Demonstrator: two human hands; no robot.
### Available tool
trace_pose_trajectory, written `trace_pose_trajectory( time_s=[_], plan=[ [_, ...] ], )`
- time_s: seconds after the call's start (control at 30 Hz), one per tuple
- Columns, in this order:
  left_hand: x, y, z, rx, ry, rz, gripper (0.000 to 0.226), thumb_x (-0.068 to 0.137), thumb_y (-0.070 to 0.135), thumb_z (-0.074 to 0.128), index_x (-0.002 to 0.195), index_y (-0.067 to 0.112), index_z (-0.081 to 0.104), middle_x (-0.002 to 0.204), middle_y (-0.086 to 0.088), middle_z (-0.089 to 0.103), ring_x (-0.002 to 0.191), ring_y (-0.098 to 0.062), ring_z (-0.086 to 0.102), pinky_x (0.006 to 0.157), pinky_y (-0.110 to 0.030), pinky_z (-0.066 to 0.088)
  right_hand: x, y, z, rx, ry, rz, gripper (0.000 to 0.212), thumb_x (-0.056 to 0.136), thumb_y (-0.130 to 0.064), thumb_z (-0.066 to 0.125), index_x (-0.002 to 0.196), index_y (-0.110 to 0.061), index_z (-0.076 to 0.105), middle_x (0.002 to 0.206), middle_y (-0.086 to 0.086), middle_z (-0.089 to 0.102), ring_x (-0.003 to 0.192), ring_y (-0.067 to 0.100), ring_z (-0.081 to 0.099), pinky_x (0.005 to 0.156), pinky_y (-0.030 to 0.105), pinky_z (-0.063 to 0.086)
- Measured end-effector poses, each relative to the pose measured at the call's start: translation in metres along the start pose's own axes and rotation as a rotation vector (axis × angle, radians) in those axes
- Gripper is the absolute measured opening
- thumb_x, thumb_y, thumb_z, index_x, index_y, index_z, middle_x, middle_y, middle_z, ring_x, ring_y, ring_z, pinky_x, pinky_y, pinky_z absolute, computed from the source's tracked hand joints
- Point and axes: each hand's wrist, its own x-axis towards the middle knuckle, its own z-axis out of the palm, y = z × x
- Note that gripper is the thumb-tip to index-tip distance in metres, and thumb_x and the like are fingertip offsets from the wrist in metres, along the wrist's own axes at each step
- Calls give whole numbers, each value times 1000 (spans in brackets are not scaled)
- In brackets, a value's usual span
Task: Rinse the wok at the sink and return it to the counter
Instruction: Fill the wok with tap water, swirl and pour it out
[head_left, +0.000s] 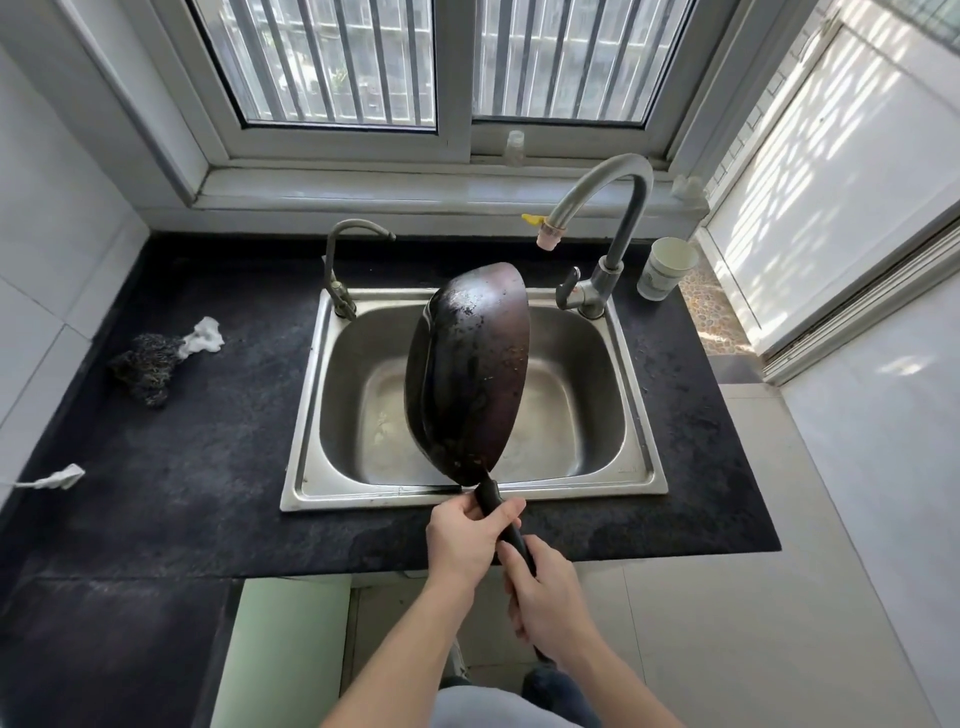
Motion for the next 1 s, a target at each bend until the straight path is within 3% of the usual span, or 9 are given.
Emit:
trace_pose_trajectory(
  time_s=[0.2, 0.4, 0.7, 0.8, 0.93, 1.0],
  plan=[
    [2, -1, 1, 22, -6, 5, 21, 75, 24, 83, 74, 6, 74, 71, -6, 77, 70, -14, 73, 75, -41, 58, -1, 0, 0, 34, -12, 14, 29, 101, -27, 51, 75, -14, 52, 55, 2, 55, 37, 23, 50, 36, 30, 40],
    [3, -4, 1, 30, -1, 12, 21, 76, 25, 83, 76, 7, 74, 71, -5, 77, 70, -13, 73, 73, -36, 59, -1, -3, -1, 41, -11, 15, 29, 101, -27, 52, 75, -14, 50, 57, 4, 54, 37, 23, 49, 34, 29, 38],
    [4, -6, -10, -81, -16, -26, 13, 82, 13, 77, 86, 2, 72, 80, -14, 78, 74, -18, 73, 64, -30, 57, -3, 3, 17, -7, 80, -14, 23, 95, -35, 56, 73, -41, 57, 55, -8, 56, 49, 19, 50, 50, 31, 38],
    [4, -6, -14, -141, -73, -73, 14, 86, 8, 72, 95, -3, 71, 86, -15, 77, 75, -17, 74, 66, -27, 59, -4, 4, 24, 56, 110, 28, 17, 91, -39, 61, 75, -33, 60, 55, -7, 56, 53, 17, 50, 53, 33, 41],
    [3, -19, -21, -304, -180, -165, 20, 95, 0, 57, 112, -11, 61, 103, -19, 74, 85, -20, 75, 77, -30, 62, -12, 10, 27, 103, 71, 58, 30, 79, -53, 62, 79, -23, 64, 58, -6, 58, 57, 15, 52, 57, 36, 42],
    [0, -26, -26, -383, -240, -207, 20, 97, -3, 51, 115, -10, 57, 109, -21, 71, 88, -21, 75, 78, -30, 62, -15, 13, 29, 74, 20, 46, 27, 78, -48, 66, 79, -22, 65, 60, -5, 60, 57, 13, 53, 57, 35, 43]
  ],
)
